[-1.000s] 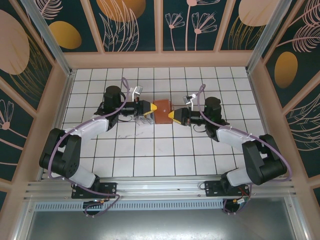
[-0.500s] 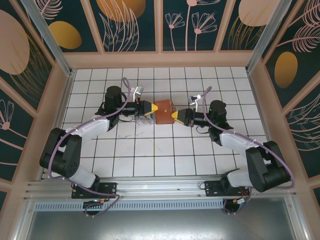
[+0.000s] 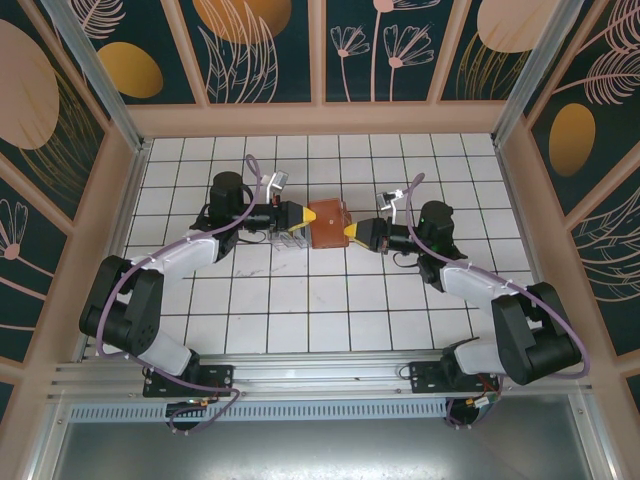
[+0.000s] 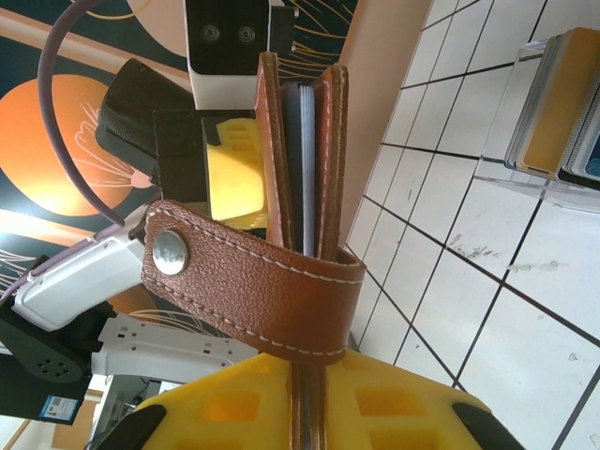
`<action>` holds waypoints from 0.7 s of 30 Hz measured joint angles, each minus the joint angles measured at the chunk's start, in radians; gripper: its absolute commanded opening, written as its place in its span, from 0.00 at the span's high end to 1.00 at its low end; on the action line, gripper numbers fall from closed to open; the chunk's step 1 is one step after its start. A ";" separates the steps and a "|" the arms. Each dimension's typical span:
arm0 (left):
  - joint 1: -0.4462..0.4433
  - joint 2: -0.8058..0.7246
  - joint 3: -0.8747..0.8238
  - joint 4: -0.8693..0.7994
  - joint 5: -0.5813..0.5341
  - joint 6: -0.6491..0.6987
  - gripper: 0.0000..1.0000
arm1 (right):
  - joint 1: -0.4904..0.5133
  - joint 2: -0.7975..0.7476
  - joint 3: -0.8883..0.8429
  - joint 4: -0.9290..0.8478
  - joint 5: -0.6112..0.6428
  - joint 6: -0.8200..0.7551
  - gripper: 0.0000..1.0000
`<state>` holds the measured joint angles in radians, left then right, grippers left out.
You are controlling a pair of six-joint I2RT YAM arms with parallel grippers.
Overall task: Put the credit cards into the card holder
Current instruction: Open the card holder at the center of the table.
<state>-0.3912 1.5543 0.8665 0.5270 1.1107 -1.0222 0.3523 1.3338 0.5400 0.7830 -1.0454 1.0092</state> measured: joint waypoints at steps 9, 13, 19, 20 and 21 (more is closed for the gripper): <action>-0.009 0.002 0.003 -0.024 0.001 0.042 1.00 | -0.006 -0.001 -0.046 0.089 0.000 0.056 0.85; -0.012 0.002 0.003 -0.036 0.000 0.054 1.00 | -0.010 -0.001 -0.053 0.102 0.000 0.071 0.84; -0.013 0.002 0.003 -0.051 0.000 0.069 1.00 | -0.010 -0.001 -0.059 0.105 -0.002 0.071 0.90; -0.014 0.002 0.003 -0.054 -0.001 0.071 1.00 | -0.010 -0.001 -0.061 0.105 -0.003 0.071 0.90; -0.014 0.002 0.003 -0.057 0.000 0.072 1.00 | -0.011 -0.001 -0.064 0.105 -0.003 0.072 0.89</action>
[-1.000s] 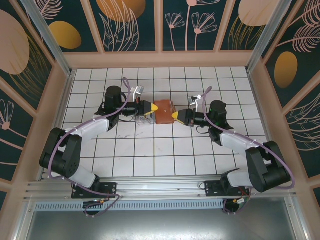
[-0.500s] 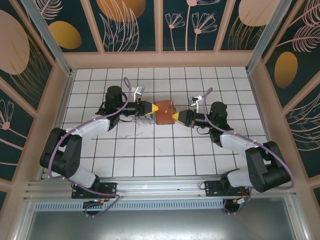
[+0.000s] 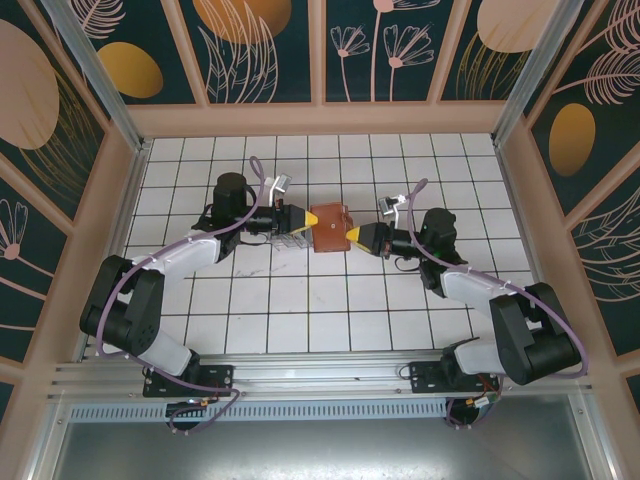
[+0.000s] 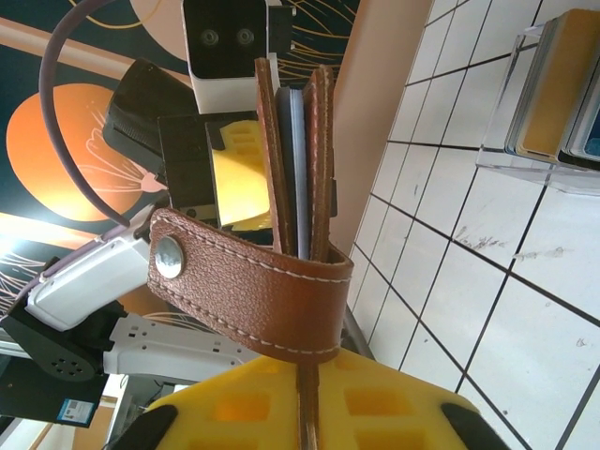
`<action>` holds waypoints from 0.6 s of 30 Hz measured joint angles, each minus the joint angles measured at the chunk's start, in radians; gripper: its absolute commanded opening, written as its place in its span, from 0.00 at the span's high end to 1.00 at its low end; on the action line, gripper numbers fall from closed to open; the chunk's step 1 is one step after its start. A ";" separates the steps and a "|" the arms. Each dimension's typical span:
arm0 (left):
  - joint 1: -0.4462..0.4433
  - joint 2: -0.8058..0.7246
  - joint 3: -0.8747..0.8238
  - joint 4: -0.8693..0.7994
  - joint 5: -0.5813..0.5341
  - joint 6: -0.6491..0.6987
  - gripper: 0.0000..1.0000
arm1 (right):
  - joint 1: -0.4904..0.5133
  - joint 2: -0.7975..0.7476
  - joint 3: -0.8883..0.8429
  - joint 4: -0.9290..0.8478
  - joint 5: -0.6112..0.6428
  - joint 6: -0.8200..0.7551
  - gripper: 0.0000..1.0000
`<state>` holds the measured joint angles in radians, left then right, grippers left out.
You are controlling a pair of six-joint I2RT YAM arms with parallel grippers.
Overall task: Put the credit cards into the card holder
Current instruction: Open the card holder at the center of the table.
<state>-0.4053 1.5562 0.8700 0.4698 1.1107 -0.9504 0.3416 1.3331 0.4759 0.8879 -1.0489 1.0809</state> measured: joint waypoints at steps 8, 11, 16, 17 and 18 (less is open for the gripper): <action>-0.005 -0.001 0.000 -0.003 0.000 0.007 1.00 | -0.001 -0.011 -0.006 0.002 0.000 0.006 0.83; -0.008 -0.001 0.000 -0.003 0.001 0.007 1.00 | -0.002 -0.031 -0.010 -0.005 0.000 0.002 0.87; -0.009 -0.001 0.010 -0.011 0.008 0.011 1.00 | -0.003 -0.049 -0.012 -0.009 -0.005 -0.004 0.96; -0.010 -0.001 0.011 -0.012 0.008 0.015 1.00 | -0.003 -0.053 -0.012 -0.011 -0.008 -0.009 0.97; -0.011 -0.001 0.012 -0.018 0.008 0.018 0.94 | -0.002 -0.060 -0.011 -0.021 -0.012 -0.017 0.98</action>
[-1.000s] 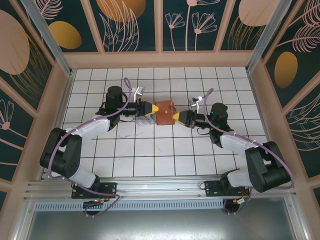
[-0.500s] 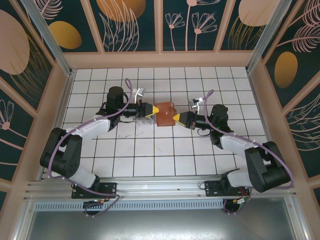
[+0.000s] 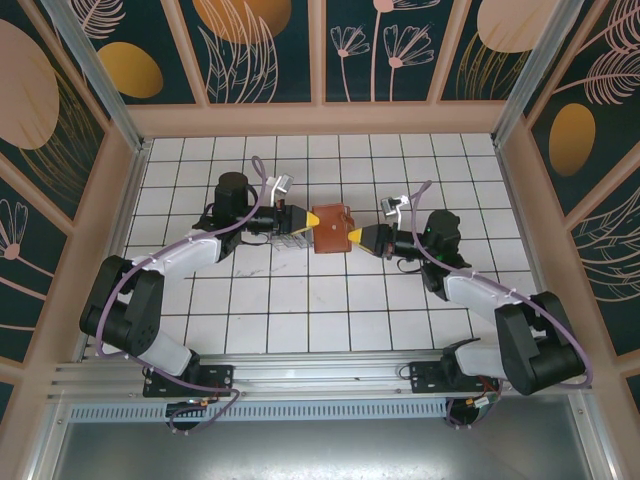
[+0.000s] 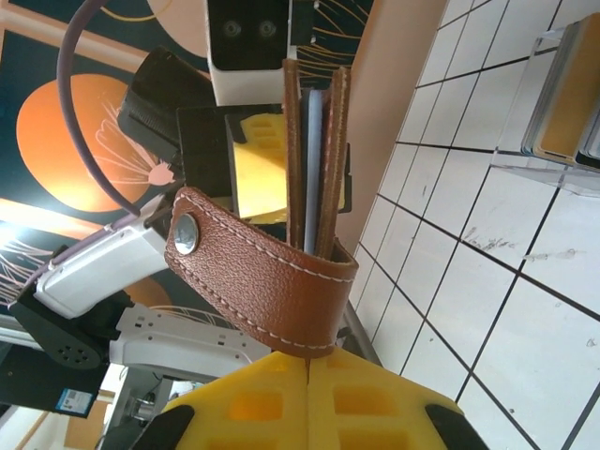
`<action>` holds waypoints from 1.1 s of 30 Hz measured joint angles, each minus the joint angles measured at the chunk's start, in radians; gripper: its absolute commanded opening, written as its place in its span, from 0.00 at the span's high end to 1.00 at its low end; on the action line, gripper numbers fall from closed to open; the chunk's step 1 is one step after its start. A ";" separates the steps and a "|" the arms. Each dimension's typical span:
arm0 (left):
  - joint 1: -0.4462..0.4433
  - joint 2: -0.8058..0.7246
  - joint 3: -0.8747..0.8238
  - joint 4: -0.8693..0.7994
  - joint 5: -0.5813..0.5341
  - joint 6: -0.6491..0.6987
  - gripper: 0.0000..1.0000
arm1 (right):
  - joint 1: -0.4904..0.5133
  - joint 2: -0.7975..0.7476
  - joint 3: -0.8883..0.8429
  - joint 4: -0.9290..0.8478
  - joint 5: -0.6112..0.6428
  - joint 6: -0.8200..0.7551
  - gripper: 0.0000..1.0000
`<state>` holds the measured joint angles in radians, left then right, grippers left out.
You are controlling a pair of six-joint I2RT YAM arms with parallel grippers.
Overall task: Put the credit cards into the card holder
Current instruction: Open the card holder at the center of the table.
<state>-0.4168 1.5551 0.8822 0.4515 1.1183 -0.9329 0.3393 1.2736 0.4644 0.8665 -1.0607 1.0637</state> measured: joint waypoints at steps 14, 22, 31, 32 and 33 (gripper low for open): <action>-0.024 0.000 0.013 -0.127 -0.138 0.047 0.31 | 0.116 -0.053 0.162 -0.552 0.206 -0.356 1.00; -0.024 -0.051 -0.046 -0.249 -0.392 0.103 0.23 | 0.212 -0.074 0.219 -0.970 0.503 -0.470 1.00; -0.024 -0.139 -0.257 -0.248 -0.490 0.103 0.24 | 0.337 0.117 0.381 -1.289 0.799 -0.454 1.00; -0.024 -0.147 -0.274 -0.247 -0.492 0.103 0.24 | 0.360 0.146 0.402 -1.300 0.819 -0.452 1.00; -0.024 -0.154 -0.286 -0.246 -0.492 0.103 0.24 | 0.377 0.167 0.414 -1.301 0.826 -0.448 1.00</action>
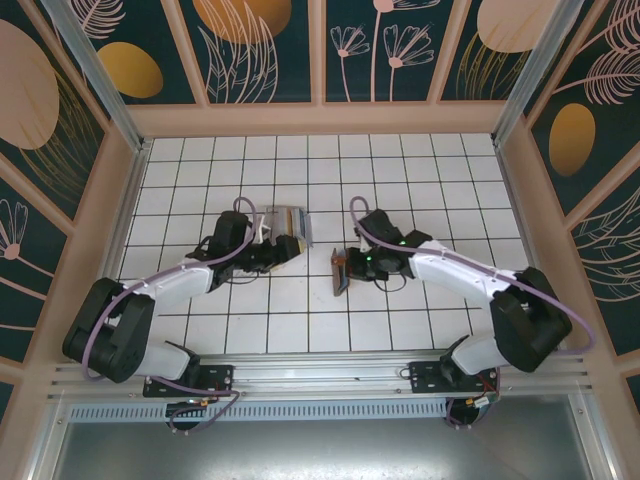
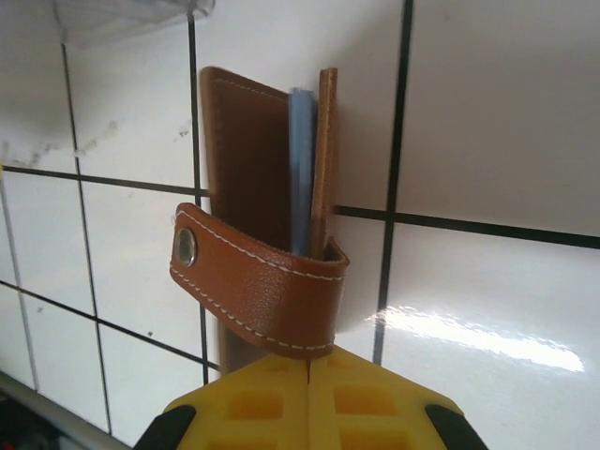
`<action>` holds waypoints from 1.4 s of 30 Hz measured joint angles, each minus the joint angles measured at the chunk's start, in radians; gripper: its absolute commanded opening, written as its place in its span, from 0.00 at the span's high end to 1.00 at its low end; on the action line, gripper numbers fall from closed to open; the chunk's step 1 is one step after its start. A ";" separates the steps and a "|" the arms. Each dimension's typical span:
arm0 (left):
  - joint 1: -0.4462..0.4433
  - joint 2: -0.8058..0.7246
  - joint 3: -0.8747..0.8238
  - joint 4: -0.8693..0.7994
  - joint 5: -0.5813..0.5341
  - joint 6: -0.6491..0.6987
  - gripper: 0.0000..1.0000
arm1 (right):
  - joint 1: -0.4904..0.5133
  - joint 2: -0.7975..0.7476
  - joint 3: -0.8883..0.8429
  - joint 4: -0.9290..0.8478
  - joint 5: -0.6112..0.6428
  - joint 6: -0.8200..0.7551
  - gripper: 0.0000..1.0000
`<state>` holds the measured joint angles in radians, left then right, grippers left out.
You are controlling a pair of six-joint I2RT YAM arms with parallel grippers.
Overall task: Put the credit cards into the card holder
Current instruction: Open the card holder at the center of the table.
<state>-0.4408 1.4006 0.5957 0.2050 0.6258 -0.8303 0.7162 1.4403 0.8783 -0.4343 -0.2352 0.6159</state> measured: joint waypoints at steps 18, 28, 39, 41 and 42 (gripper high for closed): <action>-0.064 0.026 -0.095 0.104 0.031 -0.011 0.24 | 0.027 -0.003 -0.088 0.227 -0.089 0.135 1.00; -0.074 0.037 -0.070 0.158 0.068 -0.040 0.22 | 0.016 -0.058 -0.109 0.280 -0.111 0.168 1.00; -0.078 0.050 -0.025 0.158 0.089 -0.039 0.22 | -0.035 -0.153 -0.169 0.314 -0.115 0.187 1.00; -0.079 0.059 -0.015 0.158 0.093 -0.039 0.23 | -0.051 -0.174 -0.183 0.325 -0.129 0.195 1.00; -0.080 0.065 -0.008 0.158 0.093 -0.039 0.22 | -0.059 -0.182 -0.187 0.329 -0.134 0.198 1.00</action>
<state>-0.5209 1.4654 0.5877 0.3634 0.7185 -0.8688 0.6571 1.2583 0.6918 -0.1051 -0.3687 0.8143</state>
